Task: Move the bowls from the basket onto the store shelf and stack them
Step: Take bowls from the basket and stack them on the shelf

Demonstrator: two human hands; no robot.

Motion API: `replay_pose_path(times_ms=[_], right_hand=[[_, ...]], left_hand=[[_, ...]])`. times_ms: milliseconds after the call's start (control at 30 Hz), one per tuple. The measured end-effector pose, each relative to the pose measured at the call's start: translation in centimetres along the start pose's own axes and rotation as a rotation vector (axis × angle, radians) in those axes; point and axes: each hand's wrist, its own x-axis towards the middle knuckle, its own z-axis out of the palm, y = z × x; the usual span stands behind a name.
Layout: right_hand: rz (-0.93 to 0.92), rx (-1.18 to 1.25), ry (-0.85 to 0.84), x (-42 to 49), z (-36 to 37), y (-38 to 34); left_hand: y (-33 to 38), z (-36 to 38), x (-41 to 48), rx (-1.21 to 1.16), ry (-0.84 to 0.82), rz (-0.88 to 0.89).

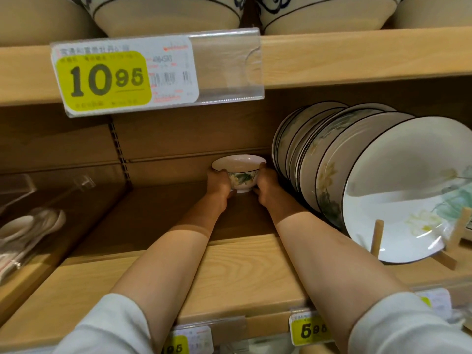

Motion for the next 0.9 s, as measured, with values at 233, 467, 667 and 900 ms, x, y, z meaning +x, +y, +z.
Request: replay_pose_path(times_ms=[233, 467, 667, 900], right_hand=[[0.009, -0.015, 0.039, -1.3, 0.1, -0.2], [0.03, -0.025, -0.006, -6.7, -0.7, -2.1], [-0.004, 0.056, -0.074, -16.6, -3.6, -1.9], [-0.086, -0.003, -0.189, -24.5, -7.4, 0.6]], left_hand=[[0.5, -0.6, -0.6, -0.066, -0.01, -0.091], [3.0, -4.1, -5.8, -0.081, -0.089, -0.146], [4.2, -9.0, -13.4, -0.2, -0.069, -0.062], [2.3, -13.8, -24.8, -0.13, -0.048, 0.208]])
